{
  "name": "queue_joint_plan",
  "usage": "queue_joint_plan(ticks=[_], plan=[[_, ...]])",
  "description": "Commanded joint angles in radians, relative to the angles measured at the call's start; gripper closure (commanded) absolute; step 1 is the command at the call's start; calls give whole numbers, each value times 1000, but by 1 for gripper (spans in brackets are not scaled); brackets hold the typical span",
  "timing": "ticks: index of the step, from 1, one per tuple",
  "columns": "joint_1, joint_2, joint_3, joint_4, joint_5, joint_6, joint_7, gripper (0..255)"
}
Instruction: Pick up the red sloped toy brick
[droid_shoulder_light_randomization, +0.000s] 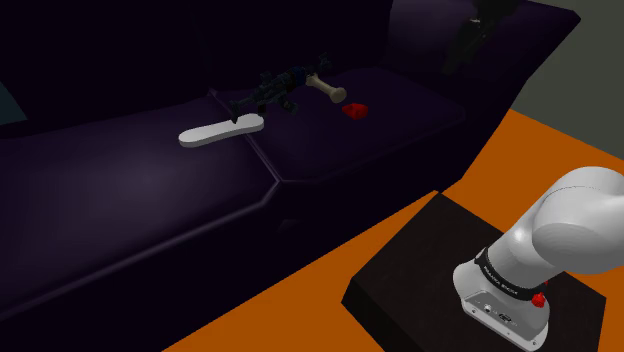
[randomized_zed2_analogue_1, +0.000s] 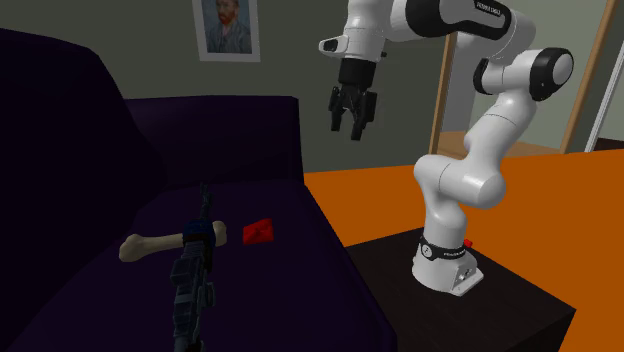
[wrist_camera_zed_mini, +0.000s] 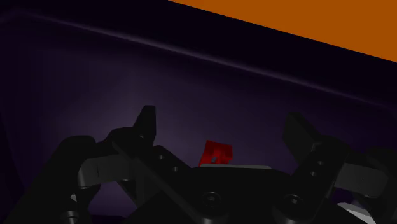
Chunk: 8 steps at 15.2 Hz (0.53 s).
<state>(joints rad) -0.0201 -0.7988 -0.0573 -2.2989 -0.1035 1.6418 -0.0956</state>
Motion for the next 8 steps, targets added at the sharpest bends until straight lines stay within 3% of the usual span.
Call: queue_joint_plan(ticks=[1,8], plan=[[0,0,0,0,0,0,0,0],[-2,214,17,0,27,190,88,0]])
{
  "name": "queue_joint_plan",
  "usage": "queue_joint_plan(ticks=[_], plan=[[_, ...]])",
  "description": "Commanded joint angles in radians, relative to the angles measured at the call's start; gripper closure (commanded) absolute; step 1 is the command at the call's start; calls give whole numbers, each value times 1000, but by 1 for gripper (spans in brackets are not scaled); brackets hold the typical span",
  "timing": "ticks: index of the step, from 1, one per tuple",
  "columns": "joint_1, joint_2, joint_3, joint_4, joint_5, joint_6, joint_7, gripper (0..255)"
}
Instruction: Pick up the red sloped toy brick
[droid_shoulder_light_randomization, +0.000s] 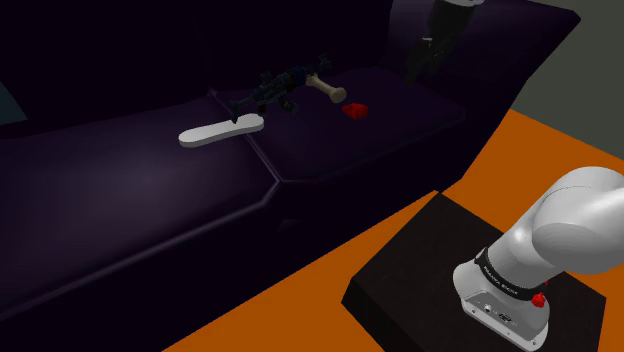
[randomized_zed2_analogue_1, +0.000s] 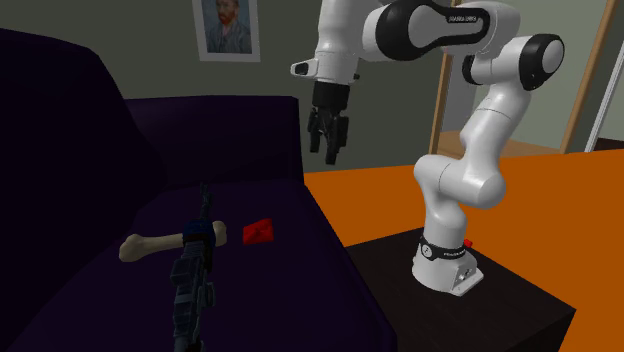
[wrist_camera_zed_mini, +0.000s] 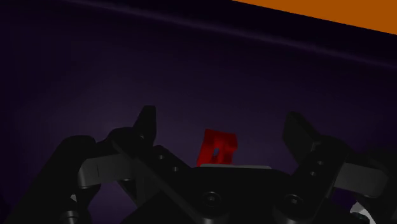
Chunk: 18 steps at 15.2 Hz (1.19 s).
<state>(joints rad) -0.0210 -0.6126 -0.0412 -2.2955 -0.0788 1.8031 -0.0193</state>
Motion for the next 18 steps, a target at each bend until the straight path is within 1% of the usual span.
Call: queue_joint_plan(ticks=[1,7,13,14,18], plan=[[-1,62,3,2,6,54,23,0],[-3,276,13,64,26,188,88,0],[-3,502,17,173,45,287,144,0],[-3,513,17,179,46,291,146,0],[-3,530,16,142,46,344,148,0]])
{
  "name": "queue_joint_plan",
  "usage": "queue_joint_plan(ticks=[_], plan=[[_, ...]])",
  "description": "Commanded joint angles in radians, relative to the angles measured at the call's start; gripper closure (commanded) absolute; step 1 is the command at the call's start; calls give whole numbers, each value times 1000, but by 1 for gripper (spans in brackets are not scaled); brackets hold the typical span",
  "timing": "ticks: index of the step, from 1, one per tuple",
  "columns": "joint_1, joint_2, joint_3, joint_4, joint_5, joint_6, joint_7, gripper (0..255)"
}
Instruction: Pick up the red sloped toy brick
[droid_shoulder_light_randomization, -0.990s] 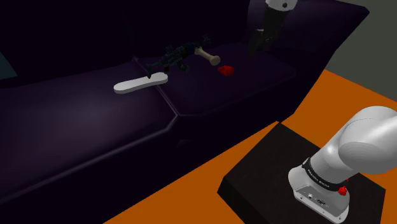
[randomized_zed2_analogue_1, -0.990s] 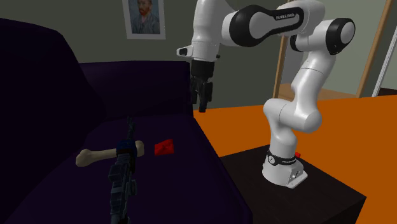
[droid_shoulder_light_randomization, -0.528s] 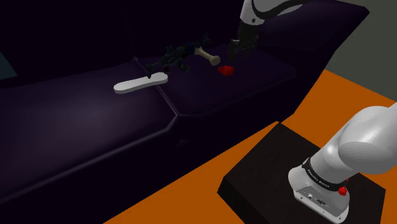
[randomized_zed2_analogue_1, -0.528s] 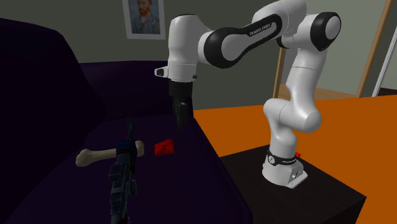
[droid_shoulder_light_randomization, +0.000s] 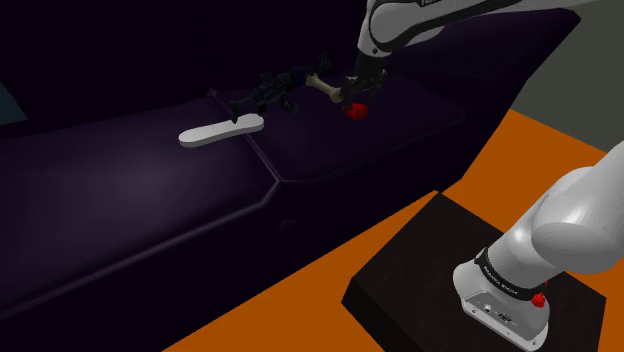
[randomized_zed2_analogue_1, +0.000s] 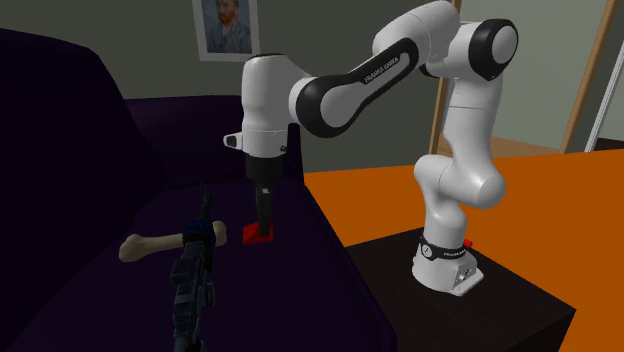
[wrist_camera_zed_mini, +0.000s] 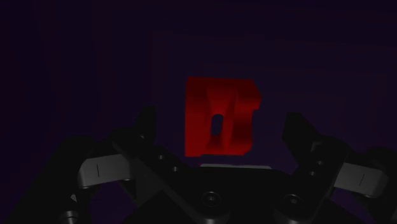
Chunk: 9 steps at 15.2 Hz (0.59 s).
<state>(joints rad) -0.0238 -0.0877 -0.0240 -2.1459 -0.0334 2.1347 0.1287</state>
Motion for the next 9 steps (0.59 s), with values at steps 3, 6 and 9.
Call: queue_joint_plan(ticks=[3,6,9], plan=[[-1,23,-1,-37,0,60,1,0],[-1,23,-1,-37,0,60,0,255],[-2,22,-2,-41,0,63,-1,255]])
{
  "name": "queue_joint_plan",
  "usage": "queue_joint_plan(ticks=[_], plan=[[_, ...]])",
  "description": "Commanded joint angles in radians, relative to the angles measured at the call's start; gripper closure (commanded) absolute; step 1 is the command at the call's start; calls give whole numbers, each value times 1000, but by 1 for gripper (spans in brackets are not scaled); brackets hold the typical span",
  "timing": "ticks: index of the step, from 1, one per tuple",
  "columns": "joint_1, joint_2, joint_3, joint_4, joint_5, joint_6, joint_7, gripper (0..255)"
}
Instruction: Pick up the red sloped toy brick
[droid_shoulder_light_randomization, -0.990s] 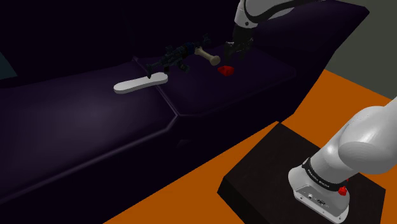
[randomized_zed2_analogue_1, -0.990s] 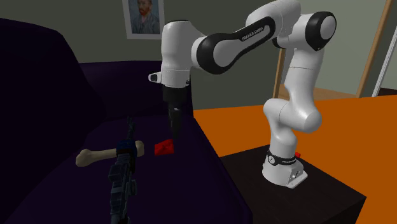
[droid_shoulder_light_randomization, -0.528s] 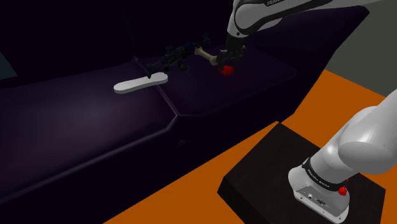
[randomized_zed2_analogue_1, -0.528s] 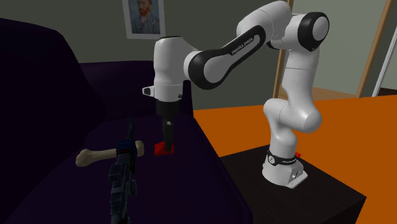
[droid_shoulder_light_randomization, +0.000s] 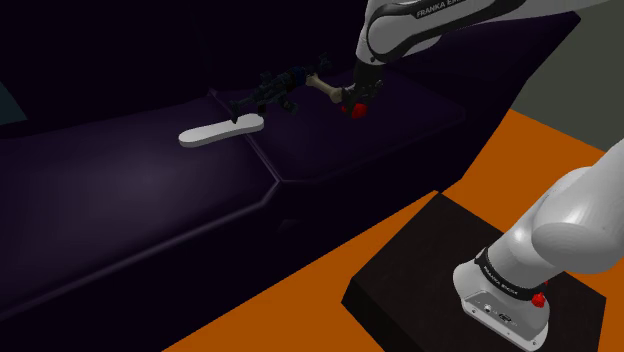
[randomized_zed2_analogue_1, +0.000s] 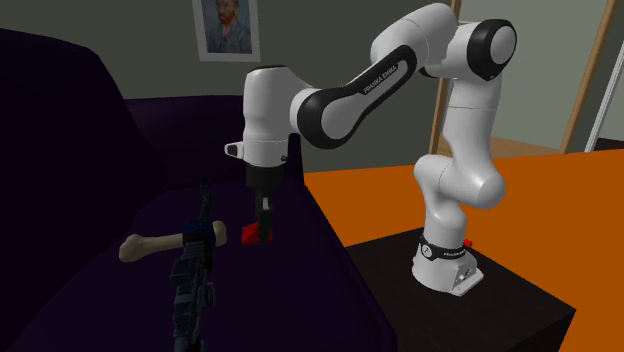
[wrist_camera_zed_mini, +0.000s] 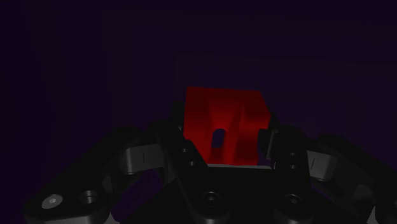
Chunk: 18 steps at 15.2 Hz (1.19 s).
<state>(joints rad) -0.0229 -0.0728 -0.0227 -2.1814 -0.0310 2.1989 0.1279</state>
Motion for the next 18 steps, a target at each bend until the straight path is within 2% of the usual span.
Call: queue_joint_plan(ticks=[1,6,18], plan=[[-3,4,-3,-8,-3,-1,0,255],[-2,8,-2,-1,-3,-4,2,255],[-1,-41,-1,109,-1,-164,-2,255]])
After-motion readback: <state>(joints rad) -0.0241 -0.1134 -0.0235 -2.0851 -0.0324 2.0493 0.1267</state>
